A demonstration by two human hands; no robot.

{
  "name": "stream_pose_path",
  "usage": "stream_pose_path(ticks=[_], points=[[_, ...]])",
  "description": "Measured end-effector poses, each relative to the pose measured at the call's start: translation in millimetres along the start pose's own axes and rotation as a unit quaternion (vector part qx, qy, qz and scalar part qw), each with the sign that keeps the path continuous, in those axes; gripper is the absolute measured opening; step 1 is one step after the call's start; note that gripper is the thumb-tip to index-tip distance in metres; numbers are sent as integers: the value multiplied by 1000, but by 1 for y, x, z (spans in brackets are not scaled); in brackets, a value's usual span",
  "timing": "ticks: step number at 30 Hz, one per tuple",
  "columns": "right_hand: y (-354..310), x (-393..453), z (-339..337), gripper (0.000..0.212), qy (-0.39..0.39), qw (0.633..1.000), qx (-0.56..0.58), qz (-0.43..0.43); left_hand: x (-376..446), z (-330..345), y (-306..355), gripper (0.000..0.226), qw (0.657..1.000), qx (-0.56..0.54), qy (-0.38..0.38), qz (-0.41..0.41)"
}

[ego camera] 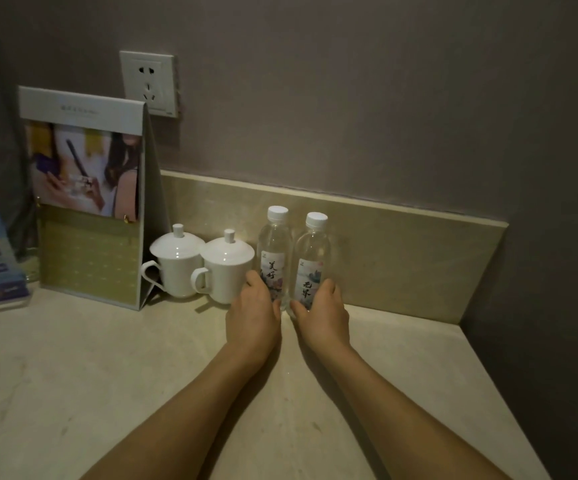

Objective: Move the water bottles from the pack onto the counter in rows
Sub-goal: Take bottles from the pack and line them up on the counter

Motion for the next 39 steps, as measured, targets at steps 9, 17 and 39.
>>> stream_pose_path(ticks=[9,17,39], points=[[-2,9,2,44,10,1000,1,1,7,1,0,30,1000,10,1,1],[-3,13,5,47,11,1000,-1,-2,11,2,-1,32,1000,11,3,4],[-8,4,-1,50,0,1000,27,17,2,-4,-1,32,1000,-12,-21,-12]])
Point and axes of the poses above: each hand's wrist, its own x-axis towards the middle knuckle, its own z-axis out of the palm, y = z × x, the point moved 9 cm from there along x, towards the middle knuckle, and after that the axes turned 11 degrees about -y, right-handed, at the moved point
